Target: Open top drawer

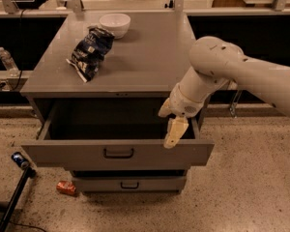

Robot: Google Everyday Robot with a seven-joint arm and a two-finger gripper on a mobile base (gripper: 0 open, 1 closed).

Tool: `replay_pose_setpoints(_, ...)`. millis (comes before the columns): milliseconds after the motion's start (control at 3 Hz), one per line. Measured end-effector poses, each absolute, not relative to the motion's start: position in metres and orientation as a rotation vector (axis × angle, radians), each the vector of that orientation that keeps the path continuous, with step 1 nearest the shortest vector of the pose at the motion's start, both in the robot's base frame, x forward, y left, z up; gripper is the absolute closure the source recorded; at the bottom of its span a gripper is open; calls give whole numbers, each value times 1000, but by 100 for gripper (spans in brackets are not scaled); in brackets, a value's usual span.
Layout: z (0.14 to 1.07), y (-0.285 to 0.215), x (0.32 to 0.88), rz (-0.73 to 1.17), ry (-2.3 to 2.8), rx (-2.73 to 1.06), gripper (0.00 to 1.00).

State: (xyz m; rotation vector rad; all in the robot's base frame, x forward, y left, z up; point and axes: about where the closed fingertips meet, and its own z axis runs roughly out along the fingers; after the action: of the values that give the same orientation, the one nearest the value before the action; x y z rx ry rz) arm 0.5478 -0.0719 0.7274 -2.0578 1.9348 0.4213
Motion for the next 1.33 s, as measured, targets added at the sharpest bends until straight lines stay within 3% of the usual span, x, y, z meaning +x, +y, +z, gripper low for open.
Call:
replay_pose_setpoints(1000,720,-69,567,379,1910,-1991,93)
replay_pose_setpoints(1333,705,-63,562,362,1897,-1997,100)
